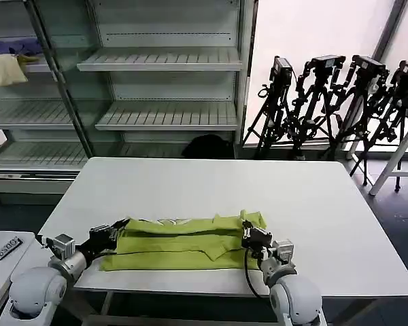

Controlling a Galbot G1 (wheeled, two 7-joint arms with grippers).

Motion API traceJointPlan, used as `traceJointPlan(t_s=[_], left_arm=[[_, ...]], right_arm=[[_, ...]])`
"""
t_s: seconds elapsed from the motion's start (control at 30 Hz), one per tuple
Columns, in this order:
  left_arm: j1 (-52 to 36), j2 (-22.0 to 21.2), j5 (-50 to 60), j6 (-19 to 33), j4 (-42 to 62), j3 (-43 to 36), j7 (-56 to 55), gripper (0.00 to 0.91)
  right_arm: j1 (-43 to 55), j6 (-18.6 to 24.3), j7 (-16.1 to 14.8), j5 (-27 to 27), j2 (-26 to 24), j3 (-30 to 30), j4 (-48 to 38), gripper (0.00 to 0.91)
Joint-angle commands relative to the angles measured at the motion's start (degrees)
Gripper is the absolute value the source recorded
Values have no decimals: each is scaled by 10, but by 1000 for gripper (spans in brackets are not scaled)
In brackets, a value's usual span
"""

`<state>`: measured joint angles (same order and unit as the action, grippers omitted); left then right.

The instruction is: Fold and organize the clothes.

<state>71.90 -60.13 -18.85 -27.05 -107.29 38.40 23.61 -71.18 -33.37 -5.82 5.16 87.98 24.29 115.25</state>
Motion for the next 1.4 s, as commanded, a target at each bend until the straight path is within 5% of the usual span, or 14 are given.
traceJointPlan(t_s=[0.03,0.27,0.33,0.37,0.4,0.47,0.83,1.07,1.4], left_arm=[[17,-1,28,7,-7,6,2,0],[27,-5,49,16,-14,-2,3,0],[26,-7,54,15,-14,-5,1,81],[26,-9,57,15,-14,-6,0,232],[26,-10,62,15,-14,-7,-1,907],[26,-12,64,17,-14,-9,-5,907],[30,-20,89,15,-24,-8,-19,907],[50,-49,-21,23,-71,24,-74,907],[125,-136,6,80,-79,14,-236,907]], right_arm=[[-17,0,-1,-25,2,1,6,0],[-25,1,1,-42,5,-2,4,0],[-26,1,3,-50,5,-3,4,0],[-28,1,5,-63,6,-4,4,262],[-28,1,5,-65,6,-4,3,907],[-30,2,6,-106,11,-4,2,907],[-34,2,23,-128,11,-4,6,907],[-38,9,39,-77,13,14,40,907],[-2,13,42,-58,-8,52,78,907]])
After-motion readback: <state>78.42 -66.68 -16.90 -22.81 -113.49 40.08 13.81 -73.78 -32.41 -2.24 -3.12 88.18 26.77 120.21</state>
